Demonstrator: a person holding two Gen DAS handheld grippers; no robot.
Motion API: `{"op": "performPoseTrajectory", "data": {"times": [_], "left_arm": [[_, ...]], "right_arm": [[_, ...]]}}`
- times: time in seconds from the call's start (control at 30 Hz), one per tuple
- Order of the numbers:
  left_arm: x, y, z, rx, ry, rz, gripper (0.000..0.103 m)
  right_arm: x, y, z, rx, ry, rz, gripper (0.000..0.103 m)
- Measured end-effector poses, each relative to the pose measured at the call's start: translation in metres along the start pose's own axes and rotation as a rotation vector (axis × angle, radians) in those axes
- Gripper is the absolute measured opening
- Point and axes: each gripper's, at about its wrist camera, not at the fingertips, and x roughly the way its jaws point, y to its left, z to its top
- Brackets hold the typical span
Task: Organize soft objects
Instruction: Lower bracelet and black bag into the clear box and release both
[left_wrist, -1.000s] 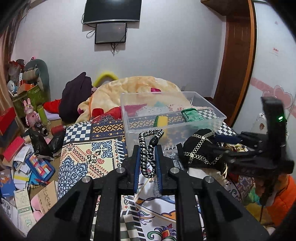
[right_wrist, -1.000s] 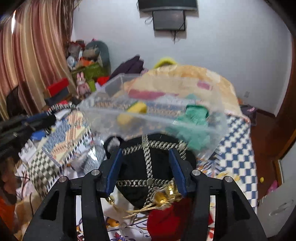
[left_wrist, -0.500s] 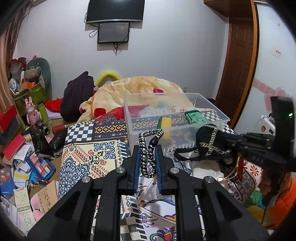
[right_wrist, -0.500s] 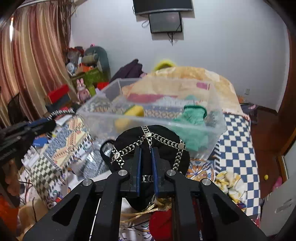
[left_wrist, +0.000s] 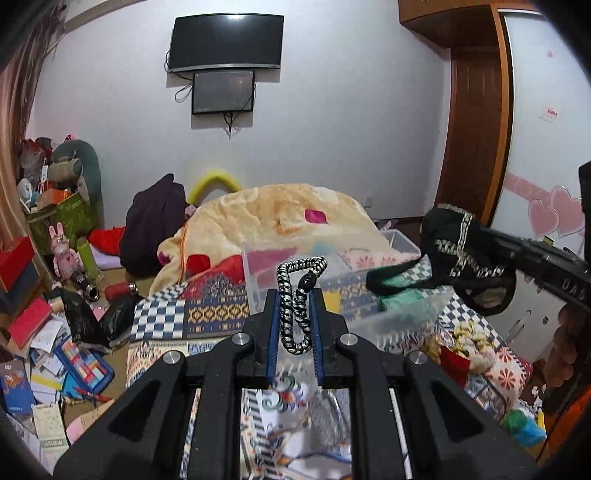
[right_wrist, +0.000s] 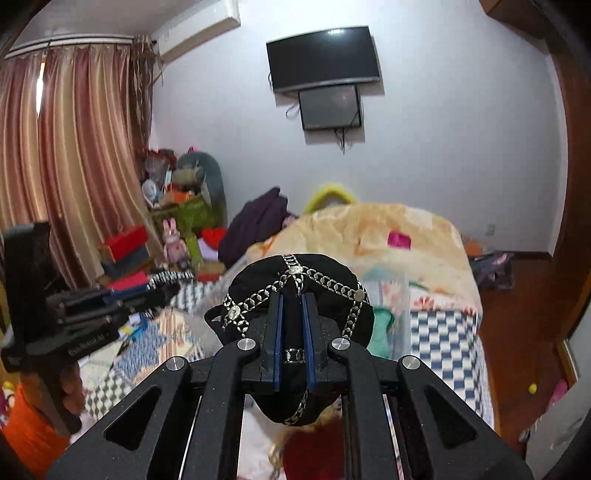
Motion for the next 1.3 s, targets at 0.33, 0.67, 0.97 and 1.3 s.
{"op": "performPoseTrajectory", "data": {"times": [0.33,0.67,0.97,1.3], "left_arm": [[0.056,-0.002,0.009,-0.004,0.079,0.017,0.015],[0.113,-0.002,0.007,-0.049,0.196,0.004,0.015],[0.128,-0.002,0.001,-0.069,0.239,-0.005,0.028],[0.111,-0.007,0.005,-0.055,0.211,-0.028,0.047]], "right_arm": [[0.037,0.000,0.018,0.008,-0.018,-0.028,0.009],[0.091,-0.006,-0.004,-0.013,0.144,-0.100,0.009],[0.108,-0.018,-0.020,-0.049,0.261,-0.161,0.013],[0.097,-0.021,-0.016,-0.052,0.268,-0.152,0.039]]}}
